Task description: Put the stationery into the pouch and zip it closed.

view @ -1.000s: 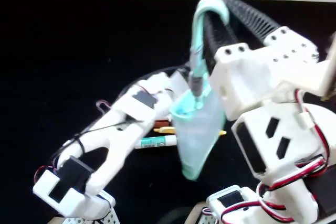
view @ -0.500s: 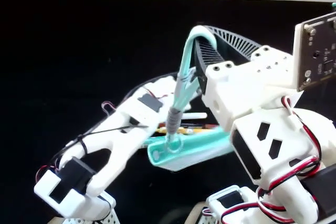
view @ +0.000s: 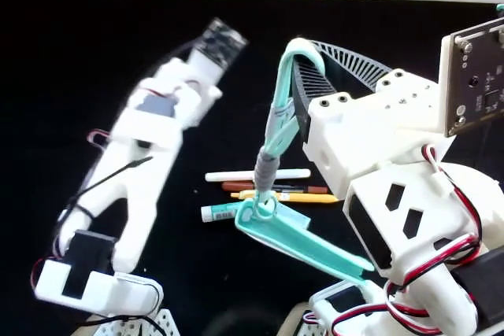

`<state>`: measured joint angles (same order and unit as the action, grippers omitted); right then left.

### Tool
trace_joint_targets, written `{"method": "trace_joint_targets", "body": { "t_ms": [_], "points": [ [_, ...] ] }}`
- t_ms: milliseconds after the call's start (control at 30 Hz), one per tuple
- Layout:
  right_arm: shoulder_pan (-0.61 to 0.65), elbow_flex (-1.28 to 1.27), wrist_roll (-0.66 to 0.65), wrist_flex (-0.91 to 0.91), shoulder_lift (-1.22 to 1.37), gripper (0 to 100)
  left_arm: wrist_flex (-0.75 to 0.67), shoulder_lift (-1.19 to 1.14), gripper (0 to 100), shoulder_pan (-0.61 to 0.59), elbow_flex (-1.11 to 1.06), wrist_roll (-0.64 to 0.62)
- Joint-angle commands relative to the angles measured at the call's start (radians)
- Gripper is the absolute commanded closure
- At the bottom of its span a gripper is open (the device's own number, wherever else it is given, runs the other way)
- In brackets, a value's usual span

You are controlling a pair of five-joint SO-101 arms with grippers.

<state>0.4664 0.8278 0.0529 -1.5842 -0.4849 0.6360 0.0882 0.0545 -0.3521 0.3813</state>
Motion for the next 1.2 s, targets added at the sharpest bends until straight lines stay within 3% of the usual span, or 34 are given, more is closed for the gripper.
{"method": "trace_joint_targets", "body": {
  "t_ms": [0,100,233,400,567,700,800,933,1167],
  "points": [
    [0.002,0.008,0.003,0.001,0.024,99.1,0.147,0.137,97,-0.079,0.131,0.000],
    [0.002,0.008,0.003,0.001,0.059,99.1,0.341,0.243,88,-0.105,0.219,-0.083],
    [0.002,0.010,0.003,0.016,0.088,99.1,0.747,0.367,77,-0.105,0.420,-0.204],
    [0.002,0.010,0.008,0.047,0.097,99.1,1.162,0.406,73,-0.094,0.670,-0.215],
    [0.004,0.010,0.009,0.053,0.097,99.1,1.154,0.463,75,-0.082,0.604,-0.255],
    [0.005,0.010,0.011,0.077,0.097,99.1,1.154,0.532,75,-0.004,0.447,-0.269],
    [0.007,0.010,0.011,0.079,0.097,99.1,1.154,0.584,75,0.116,0.377,-0.351],
    [0.007,0.010,0.011,0.073,0.097,99.1,1.152,0.644,75,0.219,0.400,-0.391],
    [0.002,0.010,0.005,0.071,0.097,99.1,1.154,0.713,75,0.226,0.450,-0.393]
  ]
}}
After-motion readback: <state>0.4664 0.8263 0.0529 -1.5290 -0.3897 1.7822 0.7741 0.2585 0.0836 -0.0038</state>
